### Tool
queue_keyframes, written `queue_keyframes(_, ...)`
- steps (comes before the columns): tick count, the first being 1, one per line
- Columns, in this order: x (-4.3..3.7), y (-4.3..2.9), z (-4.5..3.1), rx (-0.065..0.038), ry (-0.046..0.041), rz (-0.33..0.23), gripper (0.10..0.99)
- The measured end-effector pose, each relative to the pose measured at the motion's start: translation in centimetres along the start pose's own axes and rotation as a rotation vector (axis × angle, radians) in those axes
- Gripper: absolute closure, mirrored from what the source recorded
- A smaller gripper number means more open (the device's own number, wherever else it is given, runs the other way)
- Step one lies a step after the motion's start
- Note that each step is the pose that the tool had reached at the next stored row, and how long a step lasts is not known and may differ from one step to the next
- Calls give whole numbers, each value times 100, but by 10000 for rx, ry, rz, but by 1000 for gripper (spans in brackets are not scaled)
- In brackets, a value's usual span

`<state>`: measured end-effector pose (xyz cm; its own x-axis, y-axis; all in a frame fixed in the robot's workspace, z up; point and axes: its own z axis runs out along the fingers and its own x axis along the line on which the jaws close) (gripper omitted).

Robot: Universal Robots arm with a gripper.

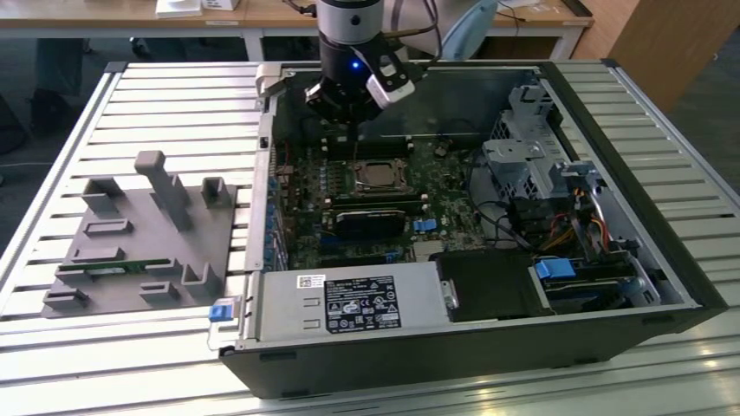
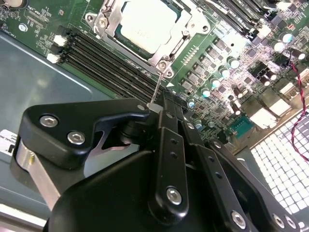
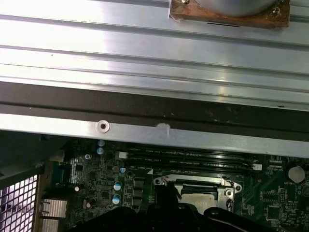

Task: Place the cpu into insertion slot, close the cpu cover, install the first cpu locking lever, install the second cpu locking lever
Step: 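Install the first cpu locking lever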

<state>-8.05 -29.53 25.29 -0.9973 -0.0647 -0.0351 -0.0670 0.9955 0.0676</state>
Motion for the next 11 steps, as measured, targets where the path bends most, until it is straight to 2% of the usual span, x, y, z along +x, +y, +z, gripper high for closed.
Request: queue_keyframes(11,-43,-3,1,0,1,0,980)
